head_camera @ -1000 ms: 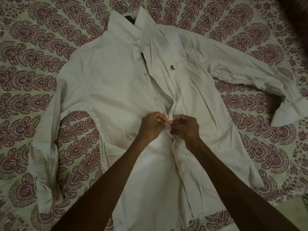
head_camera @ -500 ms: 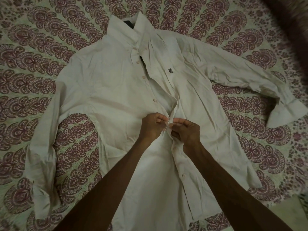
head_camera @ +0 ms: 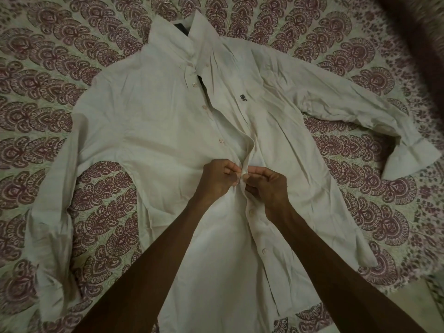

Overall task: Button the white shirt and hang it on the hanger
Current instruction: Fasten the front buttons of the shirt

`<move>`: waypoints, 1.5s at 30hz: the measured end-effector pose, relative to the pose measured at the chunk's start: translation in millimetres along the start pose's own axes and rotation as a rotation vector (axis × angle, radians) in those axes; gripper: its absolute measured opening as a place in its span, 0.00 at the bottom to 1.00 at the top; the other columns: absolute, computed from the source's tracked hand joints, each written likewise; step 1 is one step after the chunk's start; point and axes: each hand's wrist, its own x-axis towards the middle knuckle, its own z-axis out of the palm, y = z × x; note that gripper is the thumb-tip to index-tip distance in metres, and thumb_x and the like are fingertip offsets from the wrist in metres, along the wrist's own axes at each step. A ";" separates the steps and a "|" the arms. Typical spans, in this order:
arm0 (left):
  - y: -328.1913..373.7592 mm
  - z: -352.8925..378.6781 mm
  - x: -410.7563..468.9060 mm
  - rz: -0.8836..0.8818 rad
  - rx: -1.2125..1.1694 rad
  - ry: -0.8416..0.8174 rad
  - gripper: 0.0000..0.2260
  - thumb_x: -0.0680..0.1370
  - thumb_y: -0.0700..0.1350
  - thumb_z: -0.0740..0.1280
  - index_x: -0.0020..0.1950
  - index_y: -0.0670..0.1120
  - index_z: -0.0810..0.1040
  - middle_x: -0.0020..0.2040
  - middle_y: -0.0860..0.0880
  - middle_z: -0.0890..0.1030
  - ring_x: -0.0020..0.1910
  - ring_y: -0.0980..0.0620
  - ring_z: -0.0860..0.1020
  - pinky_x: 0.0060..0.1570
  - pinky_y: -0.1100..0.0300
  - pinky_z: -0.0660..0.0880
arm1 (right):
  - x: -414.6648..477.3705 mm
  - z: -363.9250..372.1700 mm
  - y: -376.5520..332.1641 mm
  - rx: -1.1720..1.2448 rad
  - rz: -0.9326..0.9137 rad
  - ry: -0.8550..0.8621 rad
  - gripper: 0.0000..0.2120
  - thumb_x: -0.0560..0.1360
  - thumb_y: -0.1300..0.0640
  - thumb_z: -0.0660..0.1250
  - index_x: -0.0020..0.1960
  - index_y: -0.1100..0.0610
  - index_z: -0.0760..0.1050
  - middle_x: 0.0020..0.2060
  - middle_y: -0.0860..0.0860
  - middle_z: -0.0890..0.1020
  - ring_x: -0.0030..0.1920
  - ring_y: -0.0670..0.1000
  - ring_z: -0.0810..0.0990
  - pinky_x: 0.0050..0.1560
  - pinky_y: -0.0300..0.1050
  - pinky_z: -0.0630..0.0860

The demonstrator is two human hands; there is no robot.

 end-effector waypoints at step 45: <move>2.2 13.0 9.3 -0.185 0.017 0.242 0.04 0.69 0.41 0.75 0.36 0.42 0.83 0.33 0.46 0.84 0.35 0.46 0.84 0.39 0.49 0.82 | 12.6 4.4 24.5 -0.475 -0.576 0.042 0.20 0.67 0.54 0.80 0.52 0.57 0.75 0.36 0.40 0.83 0.38 0.36 0.83 0.42 0.28 0.78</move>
